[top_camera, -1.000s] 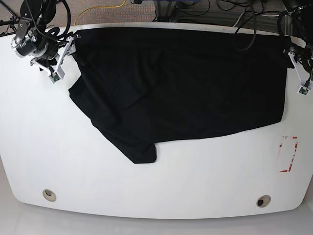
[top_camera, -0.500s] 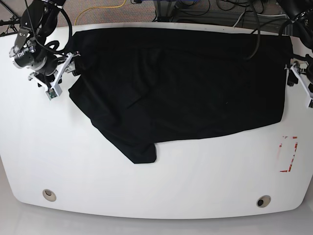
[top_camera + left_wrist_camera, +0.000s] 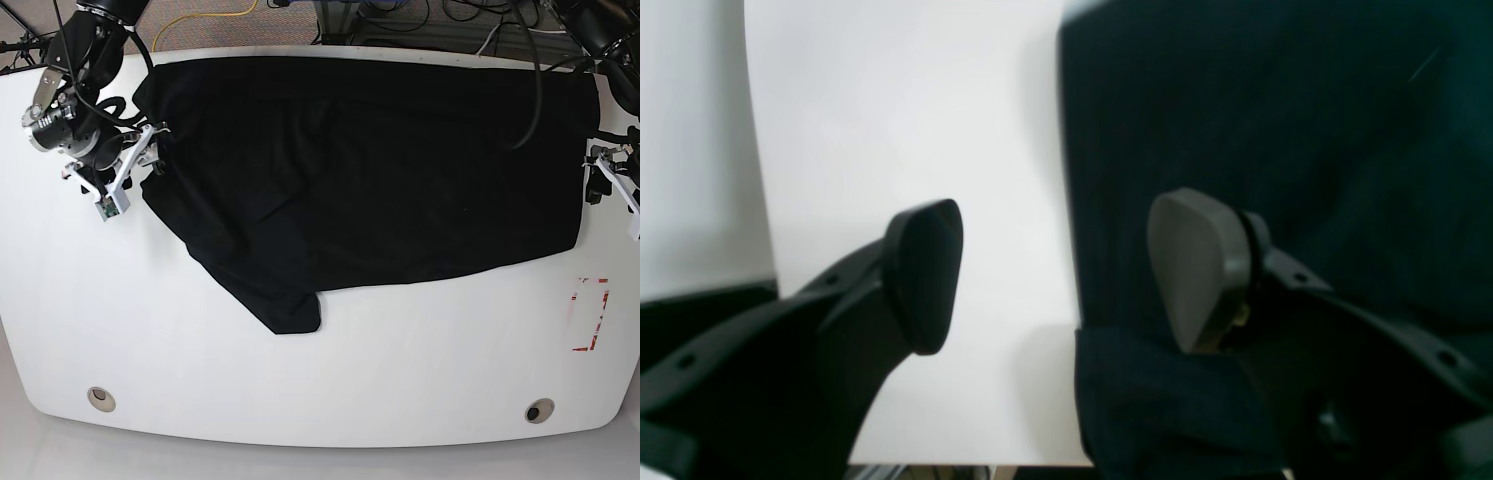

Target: Fold the T-shirt properly

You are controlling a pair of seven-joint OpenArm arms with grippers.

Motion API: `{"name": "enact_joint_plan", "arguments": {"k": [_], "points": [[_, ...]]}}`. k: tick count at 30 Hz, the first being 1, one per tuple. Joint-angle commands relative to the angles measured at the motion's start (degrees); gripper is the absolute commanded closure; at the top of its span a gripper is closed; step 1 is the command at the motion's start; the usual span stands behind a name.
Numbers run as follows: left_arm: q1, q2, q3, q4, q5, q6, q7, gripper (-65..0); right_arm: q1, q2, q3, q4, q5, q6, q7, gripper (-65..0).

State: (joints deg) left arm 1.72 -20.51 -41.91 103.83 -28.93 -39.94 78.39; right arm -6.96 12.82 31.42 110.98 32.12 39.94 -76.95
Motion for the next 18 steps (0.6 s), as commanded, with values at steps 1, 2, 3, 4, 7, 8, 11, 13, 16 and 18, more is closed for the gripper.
{"name": "enact_joint_plan", "arguments": {"k": [1, 2, 3, 4, 7, 8, 11, 13, 16, 18], "points": [[-1.50, -1.16, -0.77, -1.63, 1.37, -0.06, -1.86, -43.9, 4.46, 0.59, -0.61, -2.28, -1.83, 0.06, 2.44, -40.6], [-1.67, -1.07, -0.86, -1.99, 1.54, -0.06, -2.74, -43.9, 5.60, 0.59, -1.49, -3.15, -2.80, 0.06, 2.79, -40.6], [-1.85, -1.07, -1.03, -2.42, 1.54, -0.06, -3.71, -43.9, 6.57, 0.59, -2.28, -4.03, -3.77, 0.06, 3.23, -40.6], [-1.58, -1.07, -1.03, -3.04, 1.54, -0.06, -5.29, -43.9, 7.88, 0.59, -3.60, -5.44, -5.26, 0.06, 3.85, -40.6], [-1.32, -1.25, -1.03, -4.80, 2.86, -0.06, -8.19, -43.9, 10.61, 0.59, -4.83, -8.60, -8.25, 0.06, 6.40, -40.6], [-1.32, -1.33, -1.03, -5.41, 3.39, 0.25, -8.81, -43.9, 11.75, 0.50, -4.91, -9.92, -8.78, 0.06, 7.28, -40.6], [-1.41, -1.33, -0.95, -6.56, 4.80, 0.43, -10.04, -43.9, 15.80, -0.20, -5.00, -14.93, -10.89, 0.06, 9.04, -40.6], [-1.32, -1.42, -0.95, -6.56, 5.06, 0.43, -10.21, -43.9, 17.91, -0.29, -4.91, -18.01, -11.86, 0.06, 9.30, -40.6], [-1.14, -1.51, -1.03, -7.00, 5.24, 0.43, -10.39, -43.9, 20.54, -0.12, -4.91, -22.23, -13.00, 0.06, 11.50, -40.6], [-1.23, -1.51, -1.03, -7.08, 5.24, 0.43, -10.48, -43.9, 21.86, -0.12, -4.91, -25.13, -13.79, 0.06, 14.49, -40.6]]}}
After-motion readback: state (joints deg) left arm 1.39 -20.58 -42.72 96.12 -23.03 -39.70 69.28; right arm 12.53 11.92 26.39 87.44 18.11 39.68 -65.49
